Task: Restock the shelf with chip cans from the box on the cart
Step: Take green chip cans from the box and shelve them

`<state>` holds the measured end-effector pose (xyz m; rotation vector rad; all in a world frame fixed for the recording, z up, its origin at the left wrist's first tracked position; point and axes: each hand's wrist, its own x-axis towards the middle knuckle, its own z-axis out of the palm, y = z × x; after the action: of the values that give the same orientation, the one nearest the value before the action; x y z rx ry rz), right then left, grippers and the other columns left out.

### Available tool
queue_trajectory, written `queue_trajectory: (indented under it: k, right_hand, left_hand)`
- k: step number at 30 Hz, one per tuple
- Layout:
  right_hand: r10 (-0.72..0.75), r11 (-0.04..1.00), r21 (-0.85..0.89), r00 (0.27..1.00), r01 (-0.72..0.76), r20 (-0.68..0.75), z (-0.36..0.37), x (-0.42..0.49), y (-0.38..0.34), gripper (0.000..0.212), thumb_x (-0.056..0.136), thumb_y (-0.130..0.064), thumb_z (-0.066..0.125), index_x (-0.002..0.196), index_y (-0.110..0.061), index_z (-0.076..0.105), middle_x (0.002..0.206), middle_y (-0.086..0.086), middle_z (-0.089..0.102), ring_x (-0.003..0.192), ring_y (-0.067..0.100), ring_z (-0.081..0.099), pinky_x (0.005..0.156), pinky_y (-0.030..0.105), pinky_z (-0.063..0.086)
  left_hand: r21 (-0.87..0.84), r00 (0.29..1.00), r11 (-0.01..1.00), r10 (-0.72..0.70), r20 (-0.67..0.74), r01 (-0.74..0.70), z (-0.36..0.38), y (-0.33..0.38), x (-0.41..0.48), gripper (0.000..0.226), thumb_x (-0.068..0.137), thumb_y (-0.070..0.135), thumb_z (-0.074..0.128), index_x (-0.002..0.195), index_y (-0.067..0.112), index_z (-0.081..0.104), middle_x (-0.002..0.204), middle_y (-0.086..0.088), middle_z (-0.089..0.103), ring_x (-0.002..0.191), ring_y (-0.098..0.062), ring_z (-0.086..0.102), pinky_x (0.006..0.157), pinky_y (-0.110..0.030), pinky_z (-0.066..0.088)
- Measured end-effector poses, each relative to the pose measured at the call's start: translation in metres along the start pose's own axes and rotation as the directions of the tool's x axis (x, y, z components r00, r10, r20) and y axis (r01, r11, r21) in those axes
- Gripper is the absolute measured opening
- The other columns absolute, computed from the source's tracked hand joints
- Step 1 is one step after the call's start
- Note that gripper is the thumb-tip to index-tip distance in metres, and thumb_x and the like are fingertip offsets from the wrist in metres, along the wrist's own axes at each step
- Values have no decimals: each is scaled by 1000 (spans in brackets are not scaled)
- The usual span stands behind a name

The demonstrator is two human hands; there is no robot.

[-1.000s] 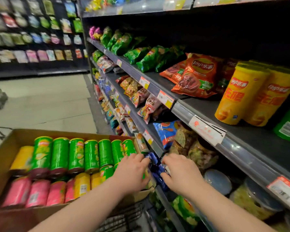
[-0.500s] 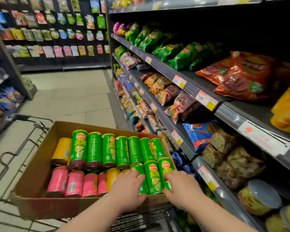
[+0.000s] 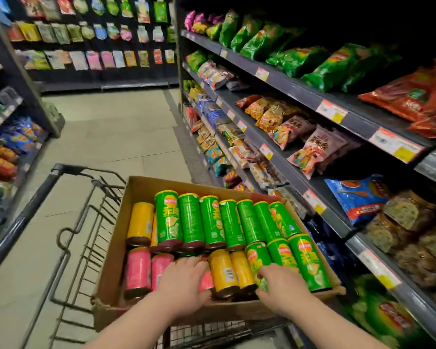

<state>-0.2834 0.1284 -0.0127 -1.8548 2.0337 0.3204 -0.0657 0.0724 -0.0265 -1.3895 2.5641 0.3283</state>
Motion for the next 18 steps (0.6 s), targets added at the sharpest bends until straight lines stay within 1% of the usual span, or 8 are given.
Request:
queue_trajectory:
  k: [2,4,8,10,14,18]
  right_hand:
    - [32,999,14,999,-32,36,8,2,-3,40,90,-42,50,126,-24,50,127,2,52,119,26,50,93,36,42]
    - [64,997,33,995,-67,73,13,4,1,40,90,-42,50,126,-23,49,127,2,52,118,25,51,94,37,44]
    - [133,989,45,986,-138,96,15,15,18,42,91,-43,49,127,-22,49,128,2,52,116,24,52,91,36,46]
    - [151,986,47,981,-158,121,16,25,25,43,90,-43,50,127,-21,48,128,2,51,116,25,52,91,37,46]
    - [160,983,67,973,-173,169,22,50,37,43,87,-38,52,125,-19,47,127,4,51,116,26,52,90,35,46]
    - [140,981,101,967,-164,213,28,75,45,42,87,-38,56,121,-15,45,124,7,54,115,27,54,87,34,45]
  left_hand:
    - [-7,1000,1000,0,25,1,6,-8,3,62,87,51,48,140,24,34,143,1,39,130,-21,39,106,-37,35]
    - [-19,998,1000,13,60,-12,11,-7,8,61,86,51,48,140,23,36,140,0,41,127,-22,41,104,-36,37]
    - [-42,995,998,53,87,-49,12,3,24,60,86,51,48,138,24,38,136,-1,44,125,-23,43,102,-38,37]
    - [-62,994,997,50,98,-44,13,7,32,59,86,50,48,138,24,38,136,-1,45,125,-23,44,103,-38,37]
    - [-81,990,997,13,141,-1,16,10,47,57,87,49,49,137,23,39,135,-1,44,124,-24,44,101,-38,37]
    - [-85,981,995,-29,192,47,19,12,60,54,87,48,49,134,24,40,134,-2,45,123,-24,45,101,-37,38]
